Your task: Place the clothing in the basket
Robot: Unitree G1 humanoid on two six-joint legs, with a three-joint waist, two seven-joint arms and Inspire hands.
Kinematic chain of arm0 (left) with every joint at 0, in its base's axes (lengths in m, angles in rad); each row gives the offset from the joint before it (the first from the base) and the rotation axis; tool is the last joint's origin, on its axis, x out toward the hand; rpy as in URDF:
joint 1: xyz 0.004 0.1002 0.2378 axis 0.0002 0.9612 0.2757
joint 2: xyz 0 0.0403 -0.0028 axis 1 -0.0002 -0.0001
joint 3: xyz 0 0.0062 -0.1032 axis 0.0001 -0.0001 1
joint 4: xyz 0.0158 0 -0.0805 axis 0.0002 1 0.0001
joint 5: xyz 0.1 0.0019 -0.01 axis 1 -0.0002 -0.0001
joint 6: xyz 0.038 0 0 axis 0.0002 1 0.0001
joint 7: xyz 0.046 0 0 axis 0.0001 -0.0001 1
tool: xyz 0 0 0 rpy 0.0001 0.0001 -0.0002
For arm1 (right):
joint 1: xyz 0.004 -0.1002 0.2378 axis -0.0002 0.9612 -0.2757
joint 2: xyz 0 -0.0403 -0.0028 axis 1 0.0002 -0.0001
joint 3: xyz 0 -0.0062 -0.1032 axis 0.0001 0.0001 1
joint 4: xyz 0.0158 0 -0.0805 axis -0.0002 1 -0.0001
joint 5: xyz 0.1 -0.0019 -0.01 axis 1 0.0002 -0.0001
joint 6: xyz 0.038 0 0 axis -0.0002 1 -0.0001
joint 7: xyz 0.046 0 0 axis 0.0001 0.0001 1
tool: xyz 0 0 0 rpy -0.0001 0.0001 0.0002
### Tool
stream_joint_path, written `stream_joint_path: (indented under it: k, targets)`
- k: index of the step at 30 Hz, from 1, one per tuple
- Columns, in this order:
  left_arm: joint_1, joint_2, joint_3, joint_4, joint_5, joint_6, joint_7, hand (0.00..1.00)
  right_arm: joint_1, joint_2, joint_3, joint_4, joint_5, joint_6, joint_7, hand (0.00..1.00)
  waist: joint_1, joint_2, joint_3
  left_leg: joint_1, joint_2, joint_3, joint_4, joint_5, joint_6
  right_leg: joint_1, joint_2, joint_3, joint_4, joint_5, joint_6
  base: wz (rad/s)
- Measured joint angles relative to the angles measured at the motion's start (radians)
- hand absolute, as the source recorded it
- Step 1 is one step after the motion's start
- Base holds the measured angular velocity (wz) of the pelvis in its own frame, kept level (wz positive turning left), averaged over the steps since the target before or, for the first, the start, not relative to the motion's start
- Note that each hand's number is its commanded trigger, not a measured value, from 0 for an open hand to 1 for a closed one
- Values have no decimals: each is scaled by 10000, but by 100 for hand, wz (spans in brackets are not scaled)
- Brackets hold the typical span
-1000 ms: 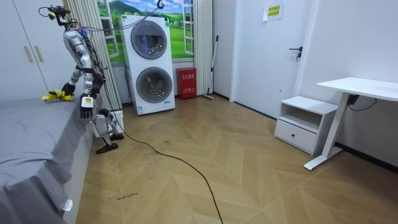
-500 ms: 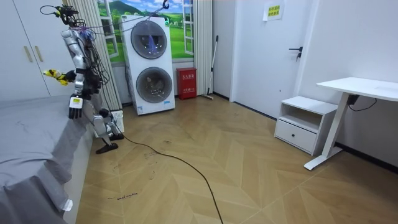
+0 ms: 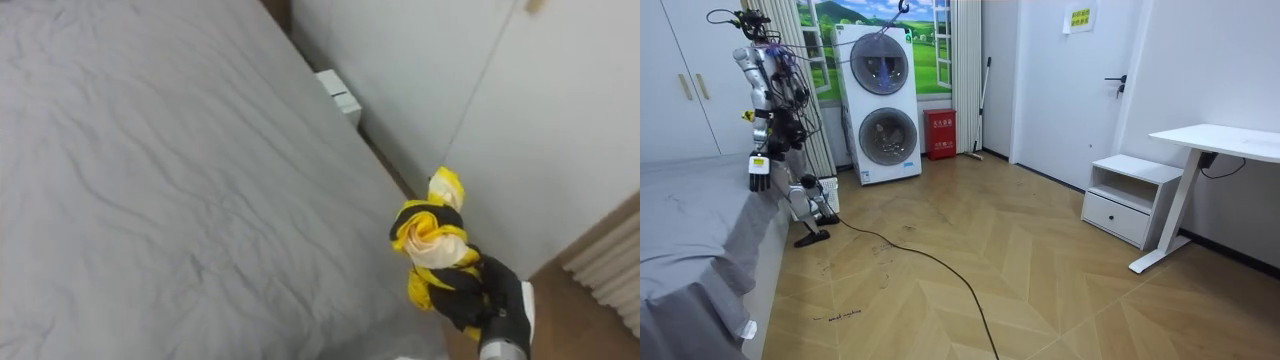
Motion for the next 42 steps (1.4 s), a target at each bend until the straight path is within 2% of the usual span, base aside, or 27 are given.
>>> stream_joint_path:
  k: [4,6,7,8,11,15,19,21,24,29,30,32,42]
  targets:
    - [-31,7,9,1,-319,18,116,0,-348,46,-302,878,-14,-3,-220,100,-224,127,-17,-525,107,324,180,-5,16,-747,82,359,276,121,-15,-33]
    - [-66,6,-13,3,-404,23,121,0,-878,52,-474,1974,-73,-8,-386,100,-529,264,21,-974,151,402,399,-22,49,-1263,115,510,533,157,-4,-14]
    - [-151,9,-97,3,-404,42,134,0,-1036,47,-606,2378,-118,-6,-459,100,-568,360,19,-1251,174,460,531,-37,74,-1609,117,564,742,154,1,-15]
    - [-203,7,-120,3,-404,49,137,0,-1088,28,-613,2500,-119,-6,-504,100,-555,398,23,-1401,205,536,617,-50,94,-1797,137,634,835,153,3,-25]
    - [-450,12,-281,34,-531,50,189,0,-1306,-2,-609,2675,-111,-8,-533,100,-579,565,117,-1993,237,750,748,6,168,-2598,156,808,1199,176,4,-22]
    - [-1046,67,-868,524,-923,35,232,0,-1663,-157,-592,3052,100,-109,-608,100,-560,900,130,-2566,228,819,738,134,254,-3192,156,860,1223,345,33,-3]
    - [-1297,85,-1252,843,-1100,-134,256,0,-1983,-149,-583,3452,795,-331,-877,100,-490,1040,126,-2838,179,874,746,177,306,-3542,141,978,1482,330,66,-2]
    - [-1434,82,-1520,907,-1361,-198,216,0,-2240,-151,-585,3642,1290,-339,-1205,100,-451,1193,89,-3116,137,875,752,211,354,-3861,101,980,1566,323,81,0]
    - [-1571,85,-1731,977,-1579,-214,173,0,-2502,-158,-570,3892,1471,-352,-1562,100,-337,1275,73,-3287,73,884,754,236,383,-4112,17,909,1731,279,105,0]
    - [-1688,121,-2319,954,-1928,-346,210,0,-2810,-175,-559,4300,1545,-353,-1884,100,-269,1271,77,-3386,-99,657,718,310,442,-4259,-190,632,2035,67,127,18]
    - [-1728,125,-2407,945,-1955,-349,219,0,-2829,-175,-544,4314,1566,-353,-1971,83,-263,1268,79,-3408,-127,595,718,316,453,-4265,-236,561,2083,20,133,22]
    - [-1758,135,-2467,904,-1960,-370,259,0,-2892,-175,-465,4316,1581,-353,-2035,0,-257,1251,84,-3471,-136,545,714,337,474,-4320,-281,479,2108,-2,136,15]
    - [-1880,144,-2673,790,-1950,-372,435,0,-3067,-145,-87,4385,1509,-353,-2423,0,-234,1218,79,-3874,-210,403,809,359,511,-4694,-357,377,2247,-72,152,4]
